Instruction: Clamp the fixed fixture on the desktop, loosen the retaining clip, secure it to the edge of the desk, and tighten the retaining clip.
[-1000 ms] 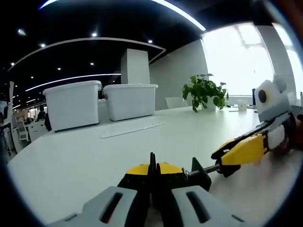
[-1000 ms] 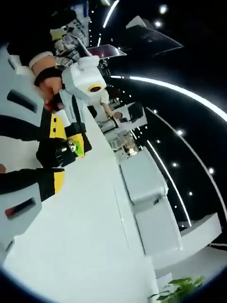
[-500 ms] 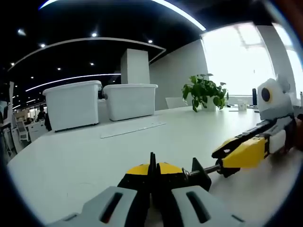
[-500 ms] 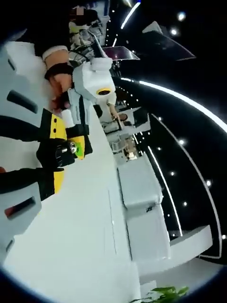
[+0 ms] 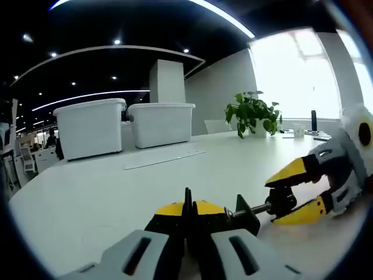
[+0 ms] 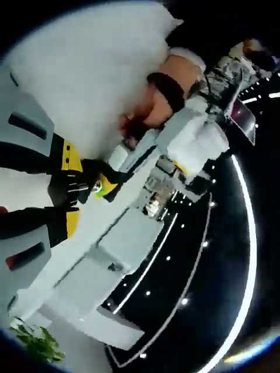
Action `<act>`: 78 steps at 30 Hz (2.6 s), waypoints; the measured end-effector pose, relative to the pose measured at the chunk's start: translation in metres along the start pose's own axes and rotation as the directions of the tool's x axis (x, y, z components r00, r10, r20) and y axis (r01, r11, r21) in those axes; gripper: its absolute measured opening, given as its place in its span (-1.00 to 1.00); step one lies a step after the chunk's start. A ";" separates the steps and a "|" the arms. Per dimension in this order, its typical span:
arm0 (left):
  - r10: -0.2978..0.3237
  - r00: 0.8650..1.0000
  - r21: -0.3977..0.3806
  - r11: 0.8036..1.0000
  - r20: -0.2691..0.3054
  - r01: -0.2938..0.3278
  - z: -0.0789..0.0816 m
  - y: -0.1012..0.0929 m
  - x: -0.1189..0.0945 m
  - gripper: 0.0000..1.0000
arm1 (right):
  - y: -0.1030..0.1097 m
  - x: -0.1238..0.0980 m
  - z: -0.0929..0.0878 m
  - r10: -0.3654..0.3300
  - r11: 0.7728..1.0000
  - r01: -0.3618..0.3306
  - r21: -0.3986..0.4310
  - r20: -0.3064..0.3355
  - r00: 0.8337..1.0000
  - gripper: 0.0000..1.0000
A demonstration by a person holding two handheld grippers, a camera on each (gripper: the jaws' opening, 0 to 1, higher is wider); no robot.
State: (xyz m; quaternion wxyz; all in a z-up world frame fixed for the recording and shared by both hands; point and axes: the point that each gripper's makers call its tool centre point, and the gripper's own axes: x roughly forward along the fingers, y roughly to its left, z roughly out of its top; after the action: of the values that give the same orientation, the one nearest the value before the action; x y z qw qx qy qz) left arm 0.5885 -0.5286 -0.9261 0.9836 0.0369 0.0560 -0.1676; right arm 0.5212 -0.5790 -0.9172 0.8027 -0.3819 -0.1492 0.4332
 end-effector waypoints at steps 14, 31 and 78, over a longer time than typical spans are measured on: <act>0.002 1.000 0.001 1.000 -0.001 -0.002 0.000 0.000 0.001 -0.91 | -0.001 0.000 -0.003 0.006 1.000 -0.006 -0.001 -0.029 1.000 -0.56; -0.015 1.000 0.009 1.000 0.002 0.015 0.001 -0.003 -0.001 -0.91 | -0.022 0.001 -0.031 0.067 0.422 -0.045 0.905 0.018 0.998 -0.46; -0.015 1.000 0.042 0.999 0.000 0.015 0.000 -0.004 0.001 -0.90 | -0.002 -0.001 0.000 -0.033 0.999 0.032 -0.009 -0.019 0.999 -0.60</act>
State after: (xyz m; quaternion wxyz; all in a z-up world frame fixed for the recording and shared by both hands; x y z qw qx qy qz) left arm 0.5881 -0.5330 -0.9268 0.9813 0.0570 0.0527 -0.1760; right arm 0.5215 -0.5808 -0.9162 0.8092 -0.3870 -0.1499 0.4158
